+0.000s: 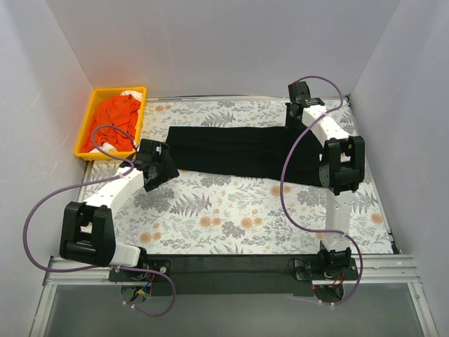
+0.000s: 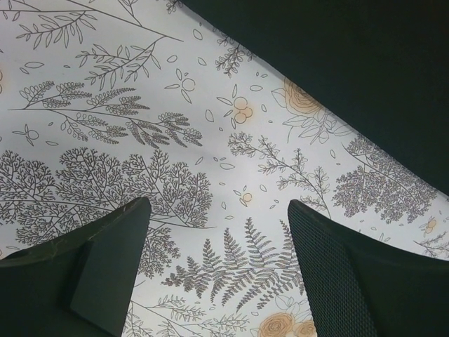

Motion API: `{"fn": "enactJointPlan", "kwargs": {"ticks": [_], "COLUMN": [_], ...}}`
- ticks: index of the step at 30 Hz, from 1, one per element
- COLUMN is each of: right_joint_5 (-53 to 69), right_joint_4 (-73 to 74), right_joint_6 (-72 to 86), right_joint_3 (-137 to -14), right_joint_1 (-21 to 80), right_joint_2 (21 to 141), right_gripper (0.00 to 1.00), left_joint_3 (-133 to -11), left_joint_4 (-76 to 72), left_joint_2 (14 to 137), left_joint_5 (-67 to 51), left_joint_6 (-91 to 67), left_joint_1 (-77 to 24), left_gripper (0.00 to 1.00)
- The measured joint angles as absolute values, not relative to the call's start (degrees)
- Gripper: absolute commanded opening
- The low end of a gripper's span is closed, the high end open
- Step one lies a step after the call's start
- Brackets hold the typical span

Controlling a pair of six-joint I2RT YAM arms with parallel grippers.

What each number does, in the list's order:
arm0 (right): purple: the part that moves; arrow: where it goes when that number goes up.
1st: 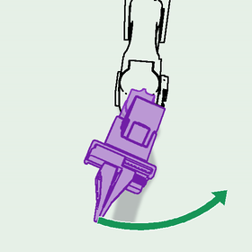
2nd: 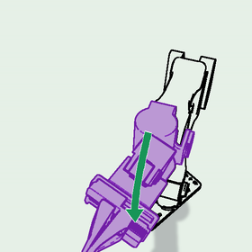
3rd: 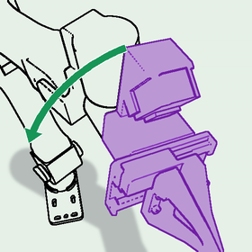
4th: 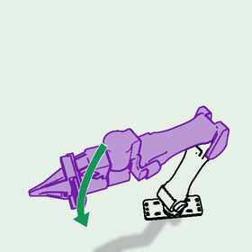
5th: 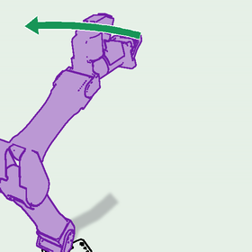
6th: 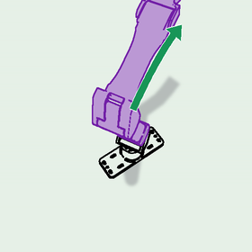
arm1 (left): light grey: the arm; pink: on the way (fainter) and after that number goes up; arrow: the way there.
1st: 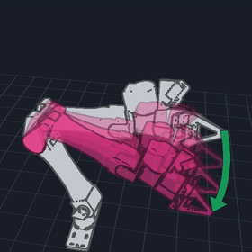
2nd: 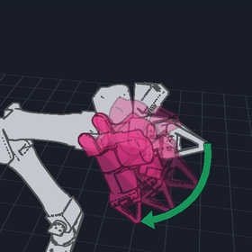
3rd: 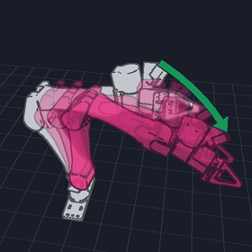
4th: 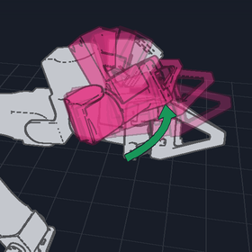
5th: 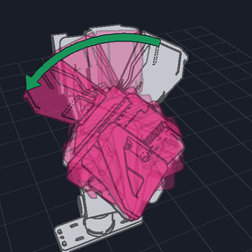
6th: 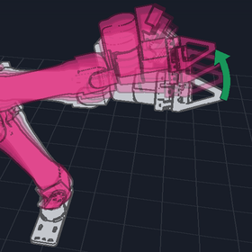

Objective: Fold and stack the t-shirts
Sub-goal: Fold the tshirt

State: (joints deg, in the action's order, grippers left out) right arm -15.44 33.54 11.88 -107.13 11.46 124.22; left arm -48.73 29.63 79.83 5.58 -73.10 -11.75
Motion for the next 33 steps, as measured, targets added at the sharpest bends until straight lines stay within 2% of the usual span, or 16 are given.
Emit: {"fn": "enactJointPlan", "kwargs": {"ticks": [4, 14, 17, 21, 25, 26, 33], "right_joint_5": [-13.15, -9.8, -8.78, -7.05, -4.32, -3.7, 4.54], "right_joint_4": [33.28, 32.08, 31.29, 30.85, 30.02, 30.02, 26.37], "right_joint_6": [13.89, 14.94, 14.61, 14.87, 16.01, 16.4, 20.27], "right_joint_3": [-107.15, -107.15, -103.83, -93.08, -79.77, -76.82, -58.06], "right_joint_1": [10.13, 7.44, 6.63, 3.66, -3.01, -4.82, -16.64], "right_joint_2": [124.66, 124.92, 122.85, 114.32, 102.1, 99.42, 90.15], "right_gripper": [0.01, 0.46, 0.5, 0.52, 0.53, 0.54, 0.54], "left_joint_3": [-48.77, -49.06, -50.41, -52.93, -54.46, -54.92, -58.48], "left_joint_4": [29.78, 29.78, 29.76, 28.82, 26.94, 26.52, 23.77], "left_joint_2": [79.83, 80.84, 82.0, 83.74, 86.65, 87.77, 96.18], "left_joint_5": [5.32, 5.56, 6.55, 8.03, 8.25, 8.27, 8.19], "left_joint_6": [-73.36, -74.61, -75.2, -76.47, -78.19, -78.59, -80.51], "left_joint_1": [-11.75, -11.75, -11.75, -10.39, -6.17, -5.04, -1.56], "left_gripper": [0.71, 0.67, 0.67, 0.7, 0.72, 0.76, 0.76]}}
